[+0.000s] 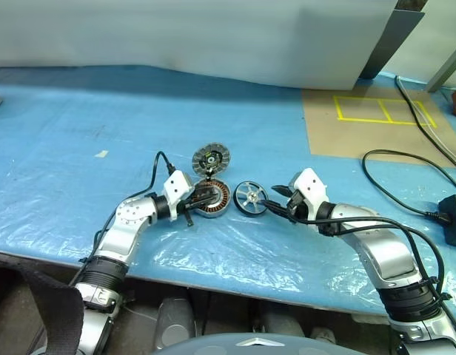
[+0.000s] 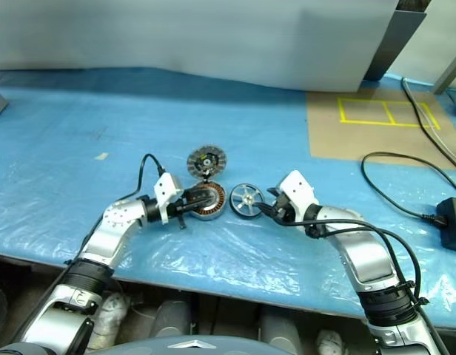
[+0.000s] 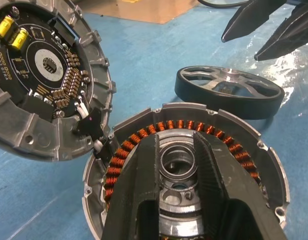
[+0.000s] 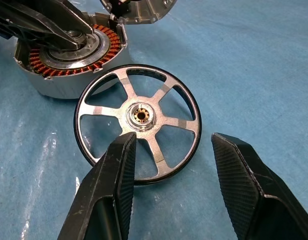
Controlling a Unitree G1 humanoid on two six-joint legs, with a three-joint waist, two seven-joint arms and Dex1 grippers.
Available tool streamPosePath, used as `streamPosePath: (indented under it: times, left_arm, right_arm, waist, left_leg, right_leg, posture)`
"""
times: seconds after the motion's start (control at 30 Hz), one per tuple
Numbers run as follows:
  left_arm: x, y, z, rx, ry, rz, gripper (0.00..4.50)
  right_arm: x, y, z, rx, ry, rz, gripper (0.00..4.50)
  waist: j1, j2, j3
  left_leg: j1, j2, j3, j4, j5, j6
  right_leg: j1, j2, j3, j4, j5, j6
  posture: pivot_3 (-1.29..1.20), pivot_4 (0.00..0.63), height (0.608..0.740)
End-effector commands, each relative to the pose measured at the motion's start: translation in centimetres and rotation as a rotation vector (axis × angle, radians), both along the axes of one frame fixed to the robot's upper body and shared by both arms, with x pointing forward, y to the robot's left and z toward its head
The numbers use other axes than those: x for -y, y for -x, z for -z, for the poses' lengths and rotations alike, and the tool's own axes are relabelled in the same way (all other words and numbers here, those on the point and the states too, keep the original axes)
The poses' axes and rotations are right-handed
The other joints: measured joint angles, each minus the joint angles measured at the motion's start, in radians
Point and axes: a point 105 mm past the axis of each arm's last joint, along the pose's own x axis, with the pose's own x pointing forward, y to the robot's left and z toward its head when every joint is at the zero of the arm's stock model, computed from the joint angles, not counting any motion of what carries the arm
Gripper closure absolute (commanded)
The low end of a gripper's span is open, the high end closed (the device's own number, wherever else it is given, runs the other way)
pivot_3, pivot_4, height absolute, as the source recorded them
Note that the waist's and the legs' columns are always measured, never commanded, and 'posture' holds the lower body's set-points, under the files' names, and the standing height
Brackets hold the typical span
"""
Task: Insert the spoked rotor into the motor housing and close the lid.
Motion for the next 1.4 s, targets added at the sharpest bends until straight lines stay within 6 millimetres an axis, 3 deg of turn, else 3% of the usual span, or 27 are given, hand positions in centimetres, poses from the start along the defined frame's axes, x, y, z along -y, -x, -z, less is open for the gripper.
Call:
streamPosePath:
  times: [0.03,0.3,0.7,0.9,1.23,1.4]
  left_arm:
    - [-0.1,0.2,-0.3,0.005,-0.013,0.033,3.84]
    - [0.0,0.9,0.9,-0.008,-0.022,0.052,3.84]
    - [-1.5,0.0,2.5,-0.032,-0.047,-0.003,3.84]
    - [-0.8,0.0,1.7,0.006,-0.048,0.013,1.9]
    - [-1.1,0.6,1.0,-0.006,-0.023,0.028,1.9]
    - [-2.6,1.6,-0.4,-0.065,0.061,0.08,1.9]
  right_arm:
    - [-0.3,-0.1,-0.8,0.046,-0.005,-0.01,2.05]
    - [-0.1,-0.2,-0.7,0.048,0.0,0.001,2.05]
    - [0.1,-0.5,-0.6,0.051,0.011,0.013,2.05]
    - [0.2,-0.7,-0.6,0.054,0.01,0.02,2.05]
    - [0.1,-0.8,-0.2,0.049,0.009,0.019,2.05]
    - [0.1,-0.7,0.1,0.043,0.01,0.022,2.05]
  waist:
    - [0.0,0.0,0.0]
    - [0.0,0.0,0.0]
    - [0.001,0.0,0.0]
    - [0.0,0.0,0.0]
    - [0.0,0.0,0.0]
    - [-0.003,0.0,0.0]
  left_leg:
    - [0.0,0.0,0.0,0.0,0.0,0.0]
    - [0.0,0.0,0.0,0.0,0.0,0.0]
    - [0.007,0.001,0.0,0.0,0.0,0.0]
    - [0.008,0.001,0.0,0.0,0.0,0.0]
    - [0.007,0.0,0.0,-0.005,0.0,0.0]
    - [0.007,0.0,0.001,-0.005,0.0,0.0]
  right_leg:
    - [0.0,0.0,0.0,0.0,0.0,0.0]
    - [0.0,0.0,0.0,0.0,0.0,0.0]
    - [0.006,-0.001,0.001,0.001,-0.002,-0.004]
    - [0.007,-0.002,0.002,0.0,-0.002,-0.004]
    - [0.005,-0.001,0.001,-0.002,-0.001,-0.002]
    - [0.004,-0.001,0.001,-0.002,-0.001,-0.002]
  posture:
    - [0.0,0.15,0.74]
    - [0.0,0.15,0.74]
    - [0.0,0.15,0.74]
    - [0.0,0.15,0.74]
    - [0.0,0.15,0.74]
    - [0.0,0.15,0.74]
